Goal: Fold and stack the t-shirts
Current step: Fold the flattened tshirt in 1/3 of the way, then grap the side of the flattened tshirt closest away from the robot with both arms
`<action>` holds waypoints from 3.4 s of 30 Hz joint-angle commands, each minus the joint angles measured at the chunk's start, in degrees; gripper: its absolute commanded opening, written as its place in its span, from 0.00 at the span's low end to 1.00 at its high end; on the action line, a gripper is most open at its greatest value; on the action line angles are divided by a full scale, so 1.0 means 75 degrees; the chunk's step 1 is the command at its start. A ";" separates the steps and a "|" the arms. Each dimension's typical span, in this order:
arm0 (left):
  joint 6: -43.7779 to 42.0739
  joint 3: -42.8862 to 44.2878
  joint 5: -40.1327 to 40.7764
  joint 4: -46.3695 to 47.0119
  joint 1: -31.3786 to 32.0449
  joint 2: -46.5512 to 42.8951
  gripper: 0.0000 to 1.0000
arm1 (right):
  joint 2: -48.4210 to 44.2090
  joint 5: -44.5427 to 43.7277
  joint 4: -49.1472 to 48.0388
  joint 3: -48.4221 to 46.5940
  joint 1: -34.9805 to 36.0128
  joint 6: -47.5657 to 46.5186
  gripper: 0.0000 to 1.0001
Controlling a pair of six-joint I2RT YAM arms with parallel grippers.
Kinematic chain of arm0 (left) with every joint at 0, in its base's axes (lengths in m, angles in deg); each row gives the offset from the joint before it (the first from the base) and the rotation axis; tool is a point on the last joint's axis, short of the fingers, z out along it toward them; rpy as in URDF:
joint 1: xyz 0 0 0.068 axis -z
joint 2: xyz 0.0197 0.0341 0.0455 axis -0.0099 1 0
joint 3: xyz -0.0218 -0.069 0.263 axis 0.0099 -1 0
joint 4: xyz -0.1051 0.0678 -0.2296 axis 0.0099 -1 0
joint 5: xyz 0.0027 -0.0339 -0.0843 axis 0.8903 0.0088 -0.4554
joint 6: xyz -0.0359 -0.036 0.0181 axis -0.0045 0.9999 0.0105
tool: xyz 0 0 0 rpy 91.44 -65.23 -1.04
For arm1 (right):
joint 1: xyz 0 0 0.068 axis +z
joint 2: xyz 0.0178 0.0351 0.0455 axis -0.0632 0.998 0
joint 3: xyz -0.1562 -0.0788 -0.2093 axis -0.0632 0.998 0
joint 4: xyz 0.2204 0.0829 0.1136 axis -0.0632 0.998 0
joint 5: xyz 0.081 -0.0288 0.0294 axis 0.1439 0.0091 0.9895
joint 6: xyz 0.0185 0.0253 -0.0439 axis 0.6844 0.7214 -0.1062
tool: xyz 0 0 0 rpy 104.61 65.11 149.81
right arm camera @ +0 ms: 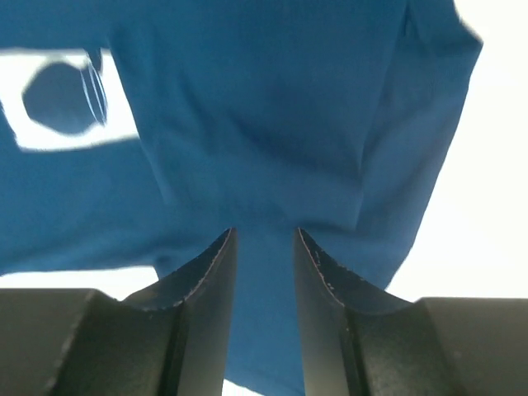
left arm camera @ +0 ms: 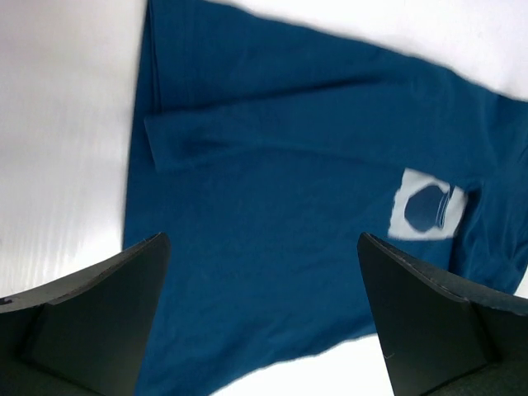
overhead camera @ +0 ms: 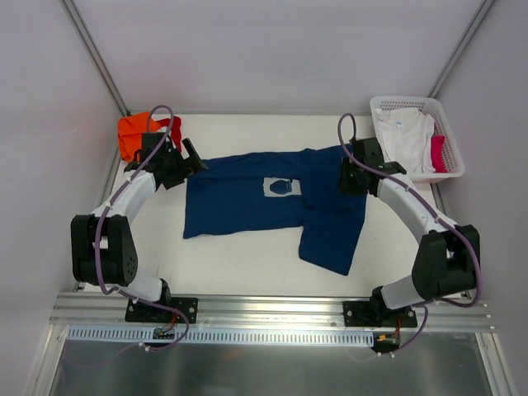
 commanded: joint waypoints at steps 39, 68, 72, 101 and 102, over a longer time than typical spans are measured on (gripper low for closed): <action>0.1047 -0.4979 0.1411 0.0466 0.0664 -0.4414 0.95 | -0.3769 -0.0592 -0.0330 0.4164 0.1339 0.1295 0.45; 0.2230 -0.5179 0.2148 -0.0696 0.0922 -0.4428 0.70 | -0.3863 -0.0463 -0.0447 0.4188 0.1327 0.1295 0.45; 0.2184 -0.5039 0.2313 -0.0637 0.0957 -0.4287 0.62 | -0.3886 -0.0474 -0.0412 0.4199 0.1327 0.1283 0.45; 0.2336 -0.4323 0.2969 -0.0531 0.1250 -0.3174 0.00 | -0.5070 -0.0568 0.0350 0.5090 0.1398 0.1857 0.51; 0.2324 -0.4300 0.2981 -0.0531 0.1261 -0.3162 0.00 | -0.5140 -0.0533 0.0431 0.5079 0.1398 0.1904 0.52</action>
